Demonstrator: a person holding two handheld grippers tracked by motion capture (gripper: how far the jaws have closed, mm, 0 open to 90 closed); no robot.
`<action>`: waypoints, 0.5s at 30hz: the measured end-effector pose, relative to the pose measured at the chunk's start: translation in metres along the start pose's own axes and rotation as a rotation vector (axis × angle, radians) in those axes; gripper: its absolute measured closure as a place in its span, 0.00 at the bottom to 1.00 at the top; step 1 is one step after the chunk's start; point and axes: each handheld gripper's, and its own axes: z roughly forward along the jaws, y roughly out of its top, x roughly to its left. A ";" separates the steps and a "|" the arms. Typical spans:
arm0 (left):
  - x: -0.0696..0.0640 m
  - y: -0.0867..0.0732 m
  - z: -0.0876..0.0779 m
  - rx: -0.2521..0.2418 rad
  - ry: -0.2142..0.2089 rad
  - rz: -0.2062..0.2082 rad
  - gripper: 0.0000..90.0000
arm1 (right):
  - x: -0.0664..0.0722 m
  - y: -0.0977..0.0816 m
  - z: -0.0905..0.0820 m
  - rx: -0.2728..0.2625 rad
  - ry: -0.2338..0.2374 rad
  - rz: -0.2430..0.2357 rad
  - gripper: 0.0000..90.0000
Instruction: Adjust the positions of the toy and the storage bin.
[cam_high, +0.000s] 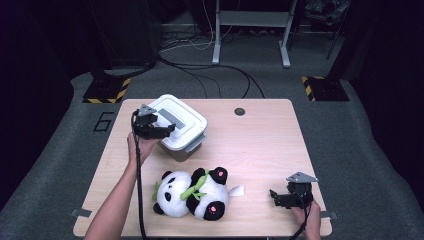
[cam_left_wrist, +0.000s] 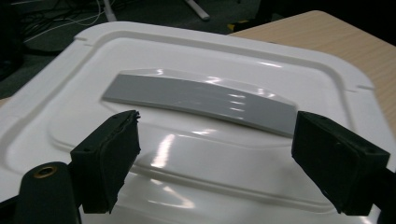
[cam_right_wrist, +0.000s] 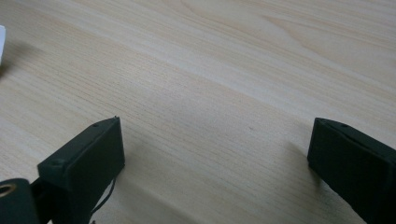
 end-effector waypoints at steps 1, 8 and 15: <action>0.004 0.000 0.001 0.004 0.001 0.002 0.17 | 0.000 0.000 0.000 0.000 0.000 0.000 0.03; 0.022 0.003 0.008 0.024 0.026 0.018 0.16 | 0.000 0.000 0.000 0.000 0.000 0.001 0.03; 0.038 0.007 0.010 0.040 0.034 0.013 0.15 | 0.000 0.000 0.000 0.000 0.000 0.000 0.03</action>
